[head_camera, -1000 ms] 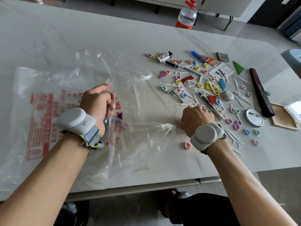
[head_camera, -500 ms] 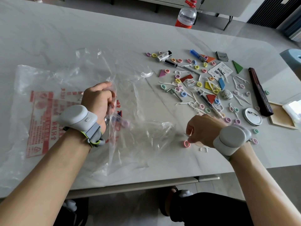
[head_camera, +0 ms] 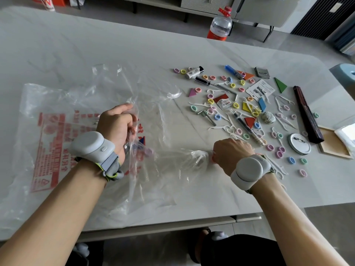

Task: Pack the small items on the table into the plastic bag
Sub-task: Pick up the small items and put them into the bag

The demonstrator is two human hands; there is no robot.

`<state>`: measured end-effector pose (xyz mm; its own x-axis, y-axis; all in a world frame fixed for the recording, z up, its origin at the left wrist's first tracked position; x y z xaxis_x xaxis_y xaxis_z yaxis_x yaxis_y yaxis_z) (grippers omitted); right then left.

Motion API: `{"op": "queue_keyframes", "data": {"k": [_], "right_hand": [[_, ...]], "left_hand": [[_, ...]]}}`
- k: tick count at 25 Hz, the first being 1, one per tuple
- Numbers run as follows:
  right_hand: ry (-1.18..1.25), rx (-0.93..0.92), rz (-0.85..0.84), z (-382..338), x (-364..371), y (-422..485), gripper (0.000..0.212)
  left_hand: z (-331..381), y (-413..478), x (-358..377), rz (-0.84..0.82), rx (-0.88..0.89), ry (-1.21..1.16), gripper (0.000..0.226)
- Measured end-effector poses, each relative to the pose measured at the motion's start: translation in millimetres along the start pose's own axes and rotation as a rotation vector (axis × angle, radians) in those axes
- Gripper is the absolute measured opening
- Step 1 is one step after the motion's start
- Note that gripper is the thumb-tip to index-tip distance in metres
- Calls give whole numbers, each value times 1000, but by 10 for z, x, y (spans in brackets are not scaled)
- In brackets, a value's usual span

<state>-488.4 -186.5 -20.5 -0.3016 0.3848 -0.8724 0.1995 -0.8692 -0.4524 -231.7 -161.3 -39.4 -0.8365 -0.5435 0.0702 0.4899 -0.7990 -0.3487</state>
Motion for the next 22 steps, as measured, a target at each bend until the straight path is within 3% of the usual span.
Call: {"op": "queue_keyframes", "data": {"k": [3,6,9,13,16,19,22], "right_hand": [[280,16,109,-24,-40,113,20],[869,47,215,-163,-211,270,18],[1258,55,102,-559,-335,408,17],[1225,-17,-51,-1093,-330,518,18],[1443,-195,-81,-1260,-343,561,20],[1519,-220,9,-1208,-339,630,29],[1145,-164,230,-1066,-261,690,34]], "left_hand": [[9,-16,-12,5,11,6,61],[30,-16,-26,21,6,17,58],[30,-23,-40,20,9,11,58],[38,28,-103,-11,27,29,64],[70,57,-143,-8,37,75,69],[117,11,-127,-12,16,31,61],[130,-24,-93,-12,9,19,61]]}}
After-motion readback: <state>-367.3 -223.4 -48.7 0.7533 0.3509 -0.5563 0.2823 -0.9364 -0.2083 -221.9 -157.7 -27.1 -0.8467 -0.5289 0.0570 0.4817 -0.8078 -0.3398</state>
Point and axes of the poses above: each hand's wrist, its own y-axis towards the middle knuckle, its own x-axis out of the palm, z = x × y, the point moved 4 cm from there along y, towards the middle knuckle, and after that the axes turned 2 degrees about z, right-handed, at the moved point
